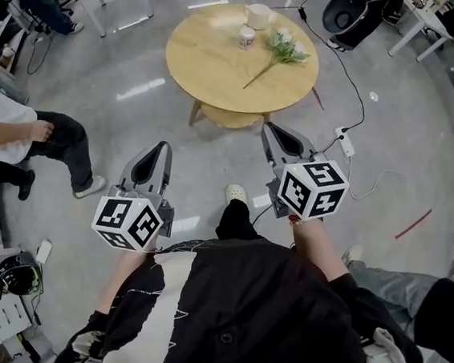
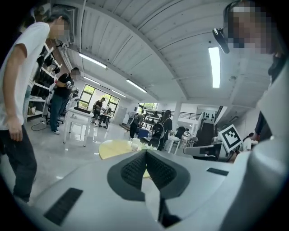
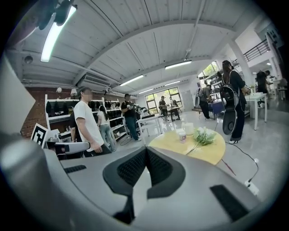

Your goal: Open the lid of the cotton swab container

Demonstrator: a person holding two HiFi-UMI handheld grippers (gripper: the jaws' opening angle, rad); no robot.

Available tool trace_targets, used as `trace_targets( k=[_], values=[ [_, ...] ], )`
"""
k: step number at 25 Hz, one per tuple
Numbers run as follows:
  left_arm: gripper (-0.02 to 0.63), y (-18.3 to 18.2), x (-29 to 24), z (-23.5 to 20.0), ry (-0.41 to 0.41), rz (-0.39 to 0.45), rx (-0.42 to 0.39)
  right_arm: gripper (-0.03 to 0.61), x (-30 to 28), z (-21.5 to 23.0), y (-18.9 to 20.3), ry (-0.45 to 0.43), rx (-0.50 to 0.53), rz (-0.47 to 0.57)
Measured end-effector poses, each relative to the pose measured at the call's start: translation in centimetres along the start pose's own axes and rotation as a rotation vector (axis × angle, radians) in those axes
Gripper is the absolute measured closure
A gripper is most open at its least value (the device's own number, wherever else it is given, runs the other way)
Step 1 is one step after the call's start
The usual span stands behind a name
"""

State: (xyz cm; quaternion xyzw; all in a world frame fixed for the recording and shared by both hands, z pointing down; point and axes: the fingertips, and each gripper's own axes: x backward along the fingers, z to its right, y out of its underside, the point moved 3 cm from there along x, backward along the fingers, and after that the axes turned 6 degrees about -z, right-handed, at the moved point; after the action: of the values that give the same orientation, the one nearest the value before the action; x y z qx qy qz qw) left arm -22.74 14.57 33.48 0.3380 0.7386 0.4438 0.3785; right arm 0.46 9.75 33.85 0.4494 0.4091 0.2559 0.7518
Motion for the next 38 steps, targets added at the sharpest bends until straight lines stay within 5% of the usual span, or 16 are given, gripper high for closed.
trace_targets(
  k=[25,33,38],
  values=[
    [0.604,-7.8,-21.5,-0.8,-0.040,0.047,0.008,0.572,-13.0,17.5,-10.9,-0.078,-0.028,0.008],
    [0.604,-8.7,-22.6,-1.3,-0.038,0.063,0.009,0.572,-14.0,19.1,-11.1,-0.085,-0.068,0.017],
    [0.604,-7.3,-23.9,-1.2,-0.054,-0.005,-0.007,0.572,-13.6,20.9,-9.4,-0.059,-0.108,-0.010]
  ],
)
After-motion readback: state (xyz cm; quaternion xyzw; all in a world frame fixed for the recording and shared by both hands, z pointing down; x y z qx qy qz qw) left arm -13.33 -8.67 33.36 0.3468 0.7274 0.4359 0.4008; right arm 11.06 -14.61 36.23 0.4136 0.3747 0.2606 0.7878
